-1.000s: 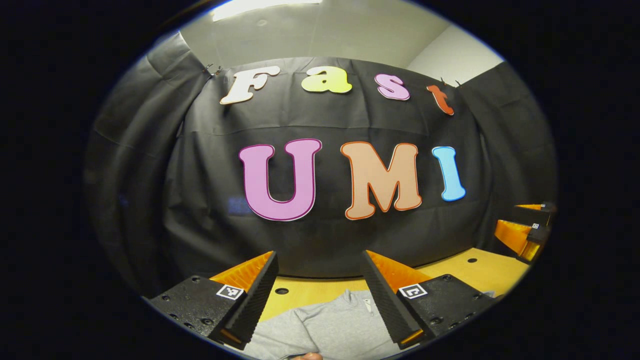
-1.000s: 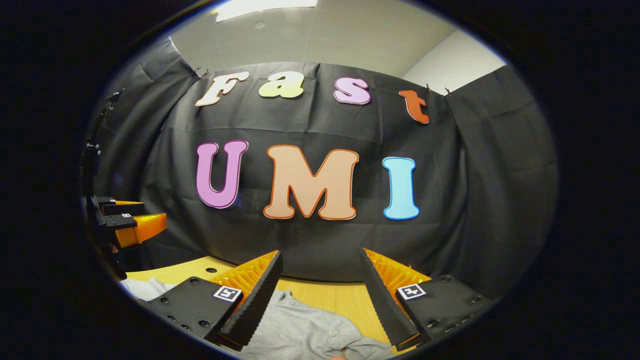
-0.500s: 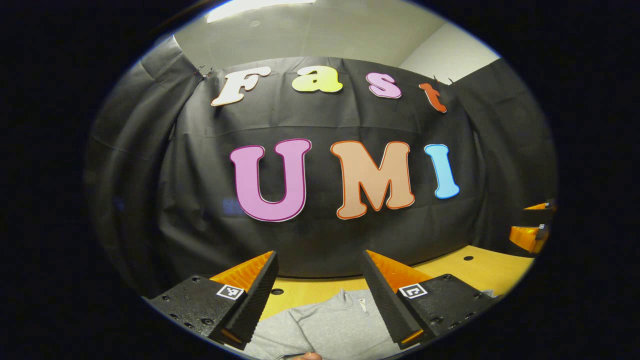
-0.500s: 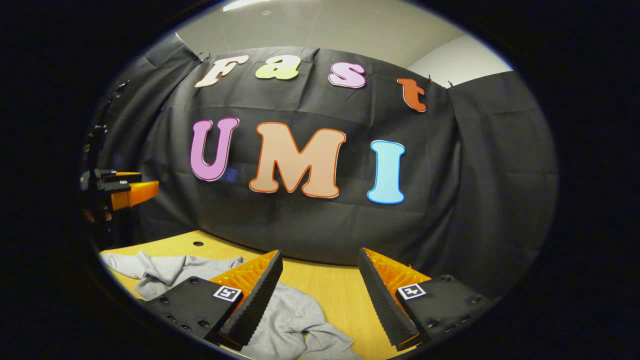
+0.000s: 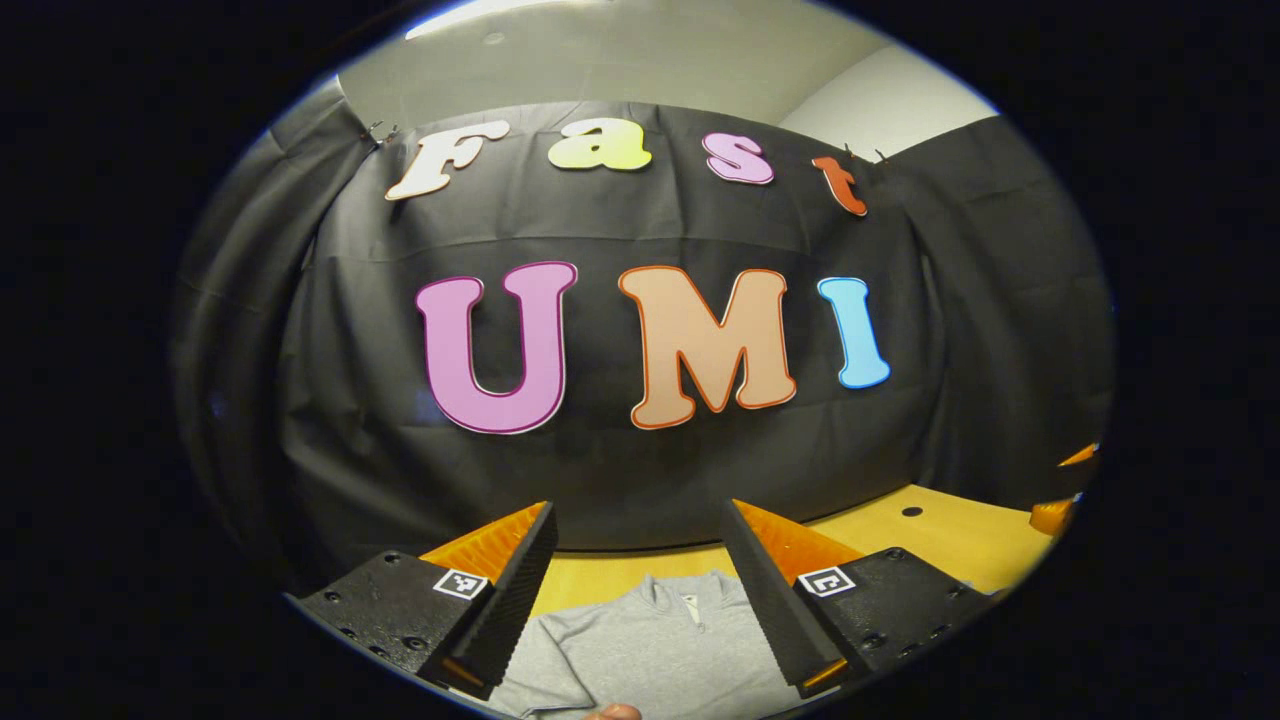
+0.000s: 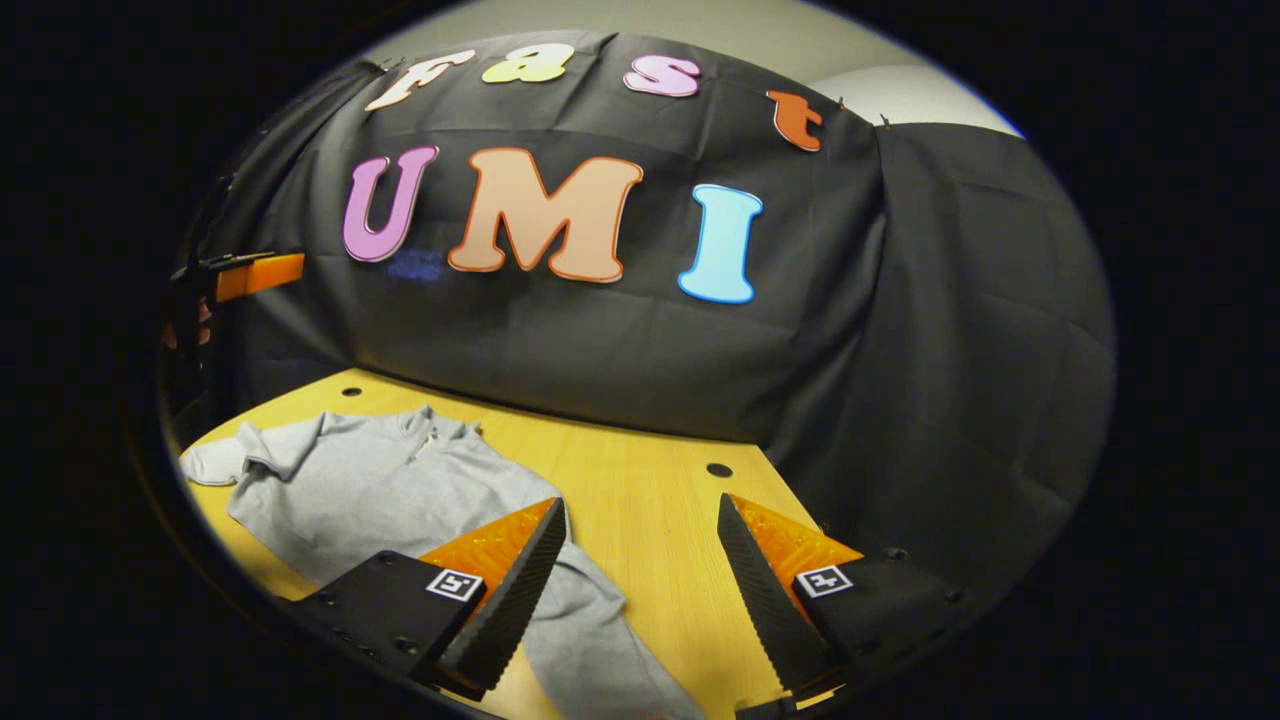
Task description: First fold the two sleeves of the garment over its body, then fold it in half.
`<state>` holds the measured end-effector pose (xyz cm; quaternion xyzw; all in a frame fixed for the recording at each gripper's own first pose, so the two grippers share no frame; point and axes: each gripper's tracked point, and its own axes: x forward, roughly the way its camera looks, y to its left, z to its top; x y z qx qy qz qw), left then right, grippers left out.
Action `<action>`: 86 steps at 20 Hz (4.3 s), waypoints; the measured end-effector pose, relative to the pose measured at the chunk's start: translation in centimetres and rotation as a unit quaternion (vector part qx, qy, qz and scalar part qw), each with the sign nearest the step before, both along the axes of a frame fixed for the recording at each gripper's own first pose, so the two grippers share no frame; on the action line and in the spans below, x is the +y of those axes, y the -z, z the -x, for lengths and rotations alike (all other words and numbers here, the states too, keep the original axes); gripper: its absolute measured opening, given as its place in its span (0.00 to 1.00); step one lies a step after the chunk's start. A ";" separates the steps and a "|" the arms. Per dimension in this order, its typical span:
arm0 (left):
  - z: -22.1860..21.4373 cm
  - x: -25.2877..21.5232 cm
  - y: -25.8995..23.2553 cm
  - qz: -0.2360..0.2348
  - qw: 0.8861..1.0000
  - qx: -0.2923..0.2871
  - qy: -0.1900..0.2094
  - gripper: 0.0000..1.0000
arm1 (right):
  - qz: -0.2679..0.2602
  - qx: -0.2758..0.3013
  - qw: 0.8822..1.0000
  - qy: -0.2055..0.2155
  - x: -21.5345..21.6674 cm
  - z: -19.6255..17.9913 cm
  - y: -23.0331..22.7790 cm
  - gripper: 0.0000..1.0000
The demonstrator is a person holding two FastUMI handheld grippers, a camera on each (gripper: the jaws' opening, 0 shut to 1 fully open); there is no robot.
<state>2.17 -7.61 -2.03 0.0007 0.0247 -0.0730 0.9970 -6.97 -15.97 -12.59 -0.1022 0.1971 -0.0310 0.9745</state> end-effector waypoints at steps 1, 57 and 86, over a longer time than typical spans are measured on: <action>-0.1 -0.3 0.2 0.002 1.000 0.001 0.005 0.96 | 0.003 0.009 1.000 0.006 -0.7 0.6 0.6 0.98; -0.7 1.2 4.6 0.006 0.998 0.059 -0.024 0.96 | -0.382 0.174 0.901 0.113 0.5 1.4 8.5 0.11; 8.1 22.5 6.1 -0.016 0.965 0.080 -0.248 0.99 | -0.389 0.223 0.877 -0.175 33.0 -13.4 5.1 0.10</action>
